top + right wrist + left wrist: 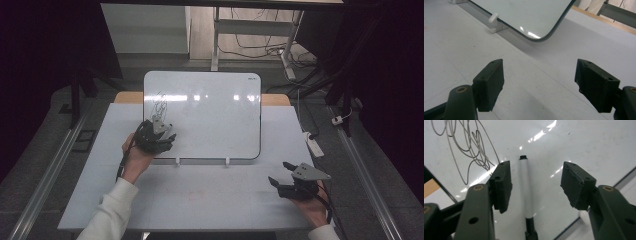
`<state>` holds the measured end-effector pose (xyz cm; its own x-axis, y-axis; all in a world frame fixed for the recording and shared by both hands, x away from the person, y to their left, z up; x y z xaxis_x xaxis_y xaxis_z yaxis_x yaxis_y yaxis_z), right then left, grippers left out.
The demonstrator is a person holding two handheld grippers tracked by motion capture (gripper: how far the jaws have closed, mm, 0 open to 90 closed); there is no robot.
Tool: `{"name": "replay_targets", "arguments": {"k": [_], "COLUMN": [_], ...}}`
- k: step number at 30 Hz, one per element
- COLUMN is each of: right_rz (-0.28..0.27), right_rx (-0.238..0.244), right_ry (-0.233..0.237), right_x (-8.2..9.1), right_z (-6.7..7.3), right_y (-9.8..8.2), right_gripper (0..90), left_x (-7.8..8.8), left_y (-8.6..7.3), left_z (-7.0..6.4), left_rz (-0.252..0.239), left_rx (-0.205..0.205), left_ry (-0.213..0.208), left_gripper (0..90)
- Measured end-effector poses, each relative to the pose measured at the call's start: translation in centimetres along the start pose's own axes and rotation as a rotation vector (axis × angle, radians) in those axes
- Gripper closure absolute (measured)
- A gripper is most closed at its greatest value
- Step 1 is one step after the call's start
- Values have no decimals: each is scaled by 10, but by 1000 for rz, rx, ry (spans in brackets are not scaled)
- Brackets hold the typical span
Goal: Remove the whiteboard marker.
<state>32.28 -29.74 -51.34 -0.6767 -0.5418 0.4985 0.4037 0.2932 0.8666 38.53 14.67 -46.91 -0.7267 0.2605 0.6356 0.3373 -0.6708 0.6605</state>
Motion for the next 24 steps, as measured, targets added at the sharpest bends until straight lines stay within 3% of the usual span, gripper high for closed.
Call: {"name": "replay_targets", "arguments": {"k": [6, 12, 24], "right_rz": [1, 2, 4], "right_rx": [-3, 1, -1], "right_ry": [-10, -14, -23], "right_x": [1, 0, 0], "right_z": [-1, 0, 0], "right_y": [-1, -2, -1], "right_gripper": [237, 238, 241], "left_x": [-12, -18, -24], "left_y": [-3, -4, 3], "left_z": [2, 4, 0], "left_rz": [39, 44, 51], "left_rx": [-8, -9, -72], "left_ry": [13, 40, 99], "left_gripper": [504, 581, 775]}}
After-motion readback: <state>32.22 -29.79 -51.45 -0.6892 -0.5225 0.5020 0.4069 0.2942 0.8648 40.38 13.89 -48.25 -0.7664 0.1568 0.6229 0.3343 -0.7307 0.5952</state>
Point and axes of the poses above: each handheld gripper's, and its own axes: x roughly backward along the jaws, y roughly out of its top, z roughly to its left, the point moved 3 cm from there along -x, roughly forward along the jaws, and after that the axes turned 13 degrees about -x, right-handed, at the moved point
